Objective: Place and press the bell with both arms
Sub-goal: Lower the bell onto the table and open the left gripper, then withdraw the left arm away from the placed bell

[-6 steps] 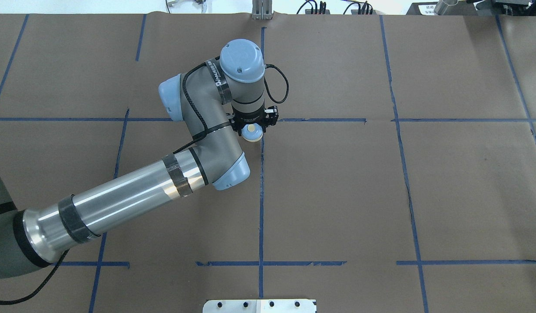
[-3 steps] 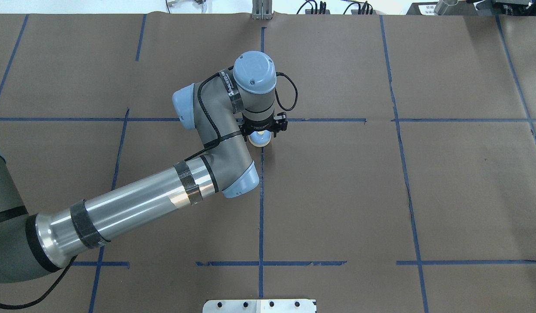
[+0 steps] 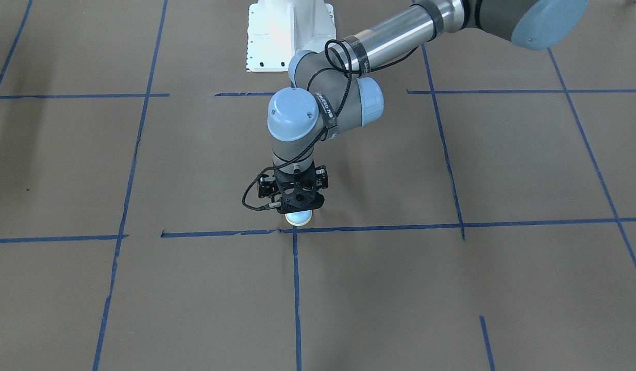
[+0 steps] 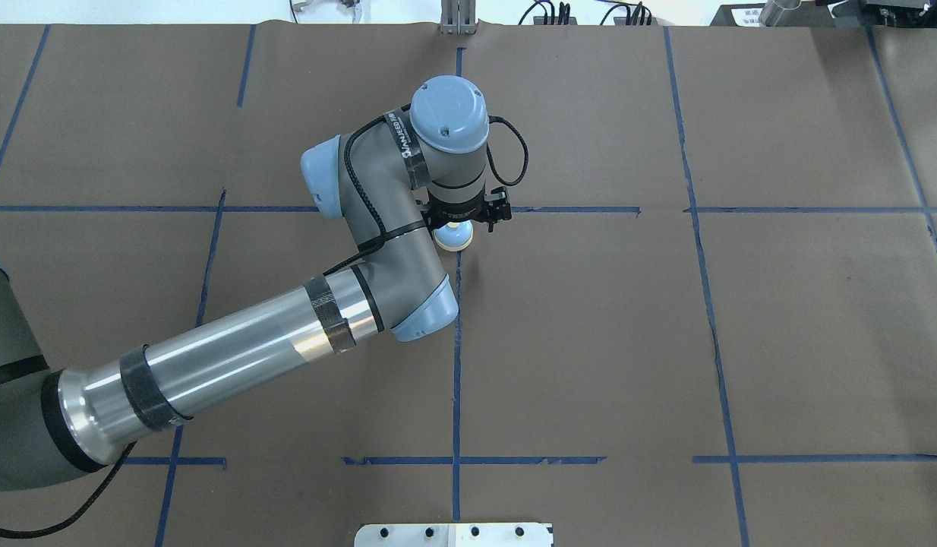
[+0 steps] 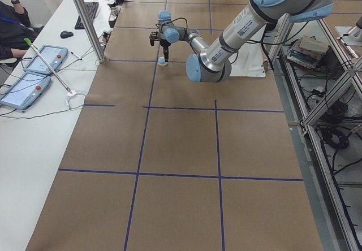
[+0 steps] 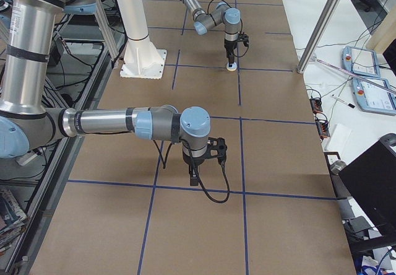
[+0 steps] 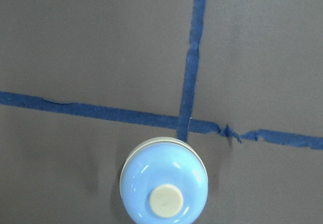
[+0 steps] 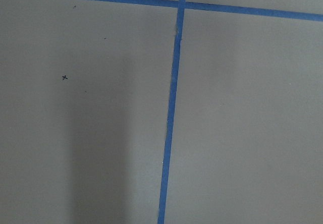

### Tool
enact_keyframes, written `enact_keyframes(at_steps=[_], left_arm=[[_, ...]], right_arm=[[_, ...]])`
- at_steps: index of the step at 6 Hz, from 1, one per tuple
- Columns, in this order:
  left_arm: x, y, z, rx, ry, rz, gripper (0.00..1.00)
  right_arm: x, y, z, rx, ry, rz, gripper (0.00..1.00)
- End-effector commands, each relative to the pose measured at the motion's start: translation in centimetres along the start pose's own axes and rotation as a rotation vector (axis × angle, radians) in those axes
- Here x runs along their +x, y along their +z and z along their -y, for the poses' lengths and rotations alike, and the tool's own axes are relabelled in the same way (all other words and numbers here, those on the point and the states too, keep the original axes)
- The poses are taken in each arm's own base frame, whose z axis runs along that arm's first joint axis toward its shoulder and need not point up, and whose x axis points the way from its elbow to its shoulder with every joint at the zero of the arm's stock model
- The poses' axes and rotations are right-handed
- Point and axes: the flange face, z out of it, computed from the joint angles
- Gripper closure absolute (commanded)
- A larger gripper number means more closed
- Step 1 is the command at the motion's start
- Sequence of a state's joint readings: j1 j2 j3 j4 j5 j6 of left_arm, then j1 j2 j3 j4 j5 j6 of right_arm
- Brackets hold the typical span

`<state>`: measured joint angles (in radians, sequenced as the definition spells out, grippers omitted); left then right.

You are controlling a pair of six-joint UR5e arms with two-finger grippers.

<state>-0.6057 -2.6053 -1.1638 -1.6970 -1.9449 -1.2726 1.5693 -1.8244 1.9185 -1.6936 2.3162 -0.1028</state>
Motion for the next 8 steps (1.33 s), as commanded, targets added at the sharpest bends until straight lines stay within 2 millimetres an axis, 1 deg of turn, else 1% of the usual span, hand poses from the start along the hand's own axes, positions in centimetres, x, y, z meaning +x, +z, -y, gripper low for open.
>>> enact_keyframes(at_steps=[1, 2, 3, 4, 5, 6, 7, 8], left_arm=[[-7.9, -4.6, 1.3, -0.012, 0.095, 0.042, 0.00], [-16.1, -6.2, 1.3, 0.007, 0.178, 0.028, 0.00], [-24.3, -9.0, 1.8, 0.009, 0.260, 0.008, 0.00], [-33.7, -10.6, 1.9, 0.008, 0.371, 0.029, 0.00], [-44.3, -12.1, 2.6, -0.008, 0.413, 0.058, 0.00], [-52.4, -13.1, 2.8, 0.006, 0.411, 0.089, 0.00], [-60.9, -13.8, 1.5, 0.029, 0.387, 0.087, 0.00], [-67.4, -15.1, -0.3, 0.002, 0.287, -0.004, 0.00]], right_arm=[[0.0, 0.0, 0.0, 0.001, -0.001, 0.000, 0.00], [0.0, 0.0, 0.0, 0.000, 0.000, 0.000, 0.00], [0.0, 0.0, 0.0, 0.001, -0.001, 0.000, 0.00], [0.0, 0.0, 0.0, 0.001, -0.001, 0.002, 0.00], [0.0, 0.0, 0.0, 0.000, 0.000, 0.006, 0.00], [-0.1, 0.0, 0.0, 0.002, -0.001, 0.012, 0.00], [-0.3, 0.0, 0.0, 0.003, -0.001, 0.023, 0.00], [-0.3, 0.0, 0.0, 0.003, -0.002, 0.023, 0.00]])
